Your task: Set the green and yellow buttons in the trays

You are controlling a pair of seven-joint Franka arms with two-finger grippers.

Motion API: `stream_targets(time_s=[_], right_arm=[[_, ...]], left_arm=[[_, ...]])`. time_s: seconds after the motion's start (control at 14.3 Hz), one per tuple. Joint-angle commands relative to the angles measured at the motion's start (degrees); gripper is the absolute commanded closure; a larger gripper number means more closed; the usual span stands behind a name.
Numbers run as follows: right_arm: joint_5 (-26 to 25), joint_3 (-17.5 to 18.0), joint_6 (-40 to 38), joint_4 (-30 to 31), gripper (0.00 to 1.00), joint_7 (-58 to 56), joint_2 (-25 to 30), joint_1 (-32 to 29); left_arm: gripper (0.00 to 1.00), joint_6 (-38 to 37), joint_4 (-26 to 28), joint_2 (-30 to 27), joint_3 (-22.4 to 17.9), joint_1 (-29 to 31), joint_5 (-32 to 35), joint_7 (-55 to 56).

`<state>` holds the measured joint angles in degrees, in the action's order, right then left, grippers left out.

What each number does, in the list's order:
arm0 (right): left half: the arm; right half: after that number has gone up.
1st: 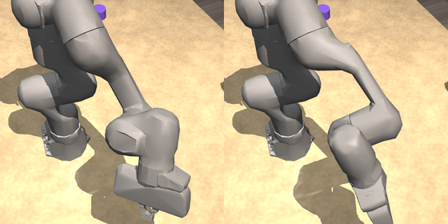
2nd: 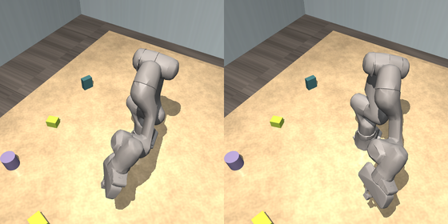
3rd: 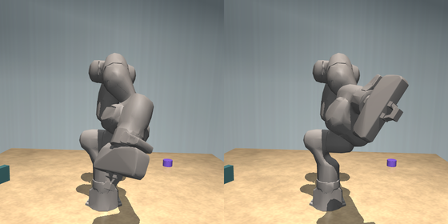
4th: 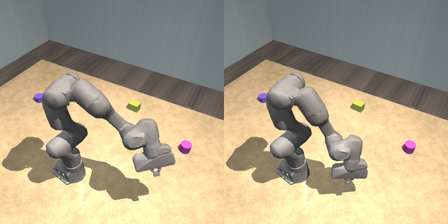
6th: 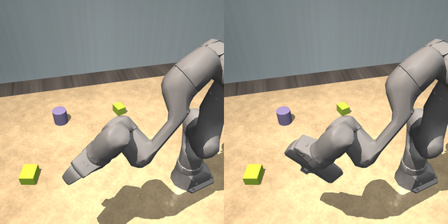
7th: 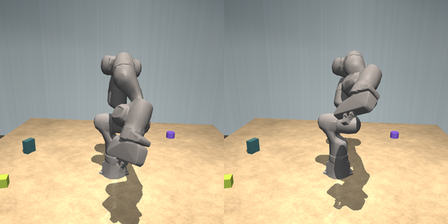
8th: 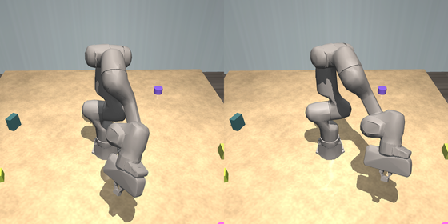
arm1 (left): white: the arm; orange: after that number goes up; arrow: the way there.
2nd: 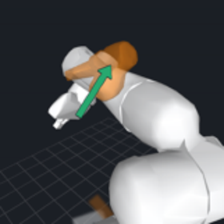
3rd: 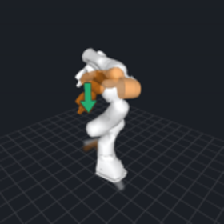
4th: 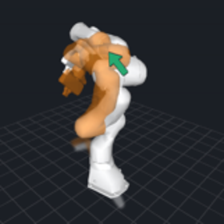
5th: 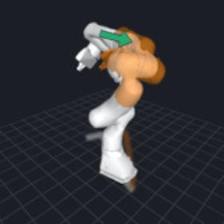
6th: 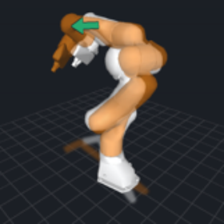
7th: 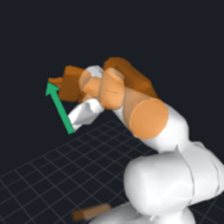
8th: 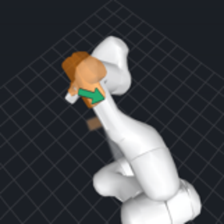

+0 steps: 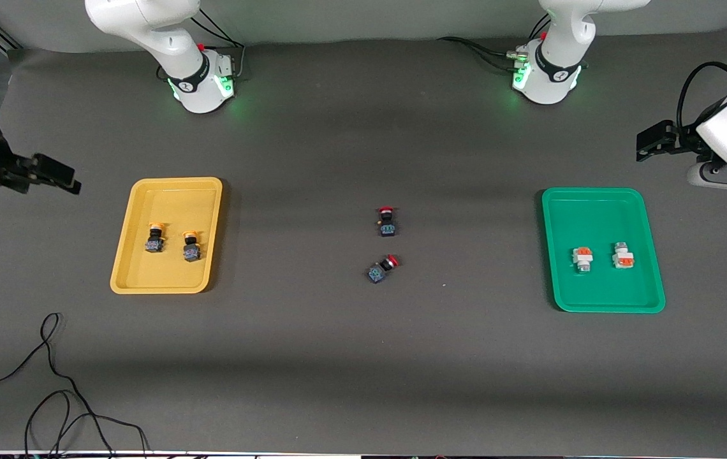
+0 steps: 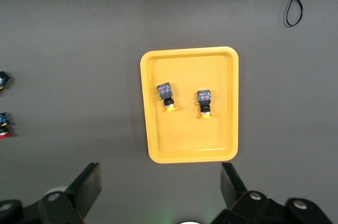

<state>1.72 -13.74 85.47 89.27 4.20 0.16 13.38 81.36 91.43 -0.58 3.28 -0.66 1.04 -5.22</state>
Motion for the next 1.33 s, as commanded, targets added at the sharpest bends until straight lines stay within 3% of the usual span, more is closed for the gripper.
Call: stream_targets(time_s=[0.0, 0.35, 0.7, 1.26], right_arm=[[0.8, -0.1, -0.3, 1.3, 0.00, -0.8, 1.9, 0.4], [0.8, -0.6, -1.6, 1.4, 0.00, -0.7, 2.2, 0.2], [-0.3, -4.9, -1.4, 0.2, 0.00, -3.0, 2.1, 0.2], [-2.2, -5.1, -2.3, -1.0, 0.00, -10.8, 2.3, 0.5]], left_arm=[[0.00, -1.1, -0.8, 0.1, -0.9, -1.1, -0.5, 0.8], [0.00, -0.9, -0.8, 0.0, -0.9, -1.1, -0.6, 1.1], [0.00, -0.1, -0.8, 0.0, -0.9, -1.1, -2.2, 4.0], [0.00, -0.2, -1.4, 0.1, -1.0, -1.1, -1.7, 3.7]])
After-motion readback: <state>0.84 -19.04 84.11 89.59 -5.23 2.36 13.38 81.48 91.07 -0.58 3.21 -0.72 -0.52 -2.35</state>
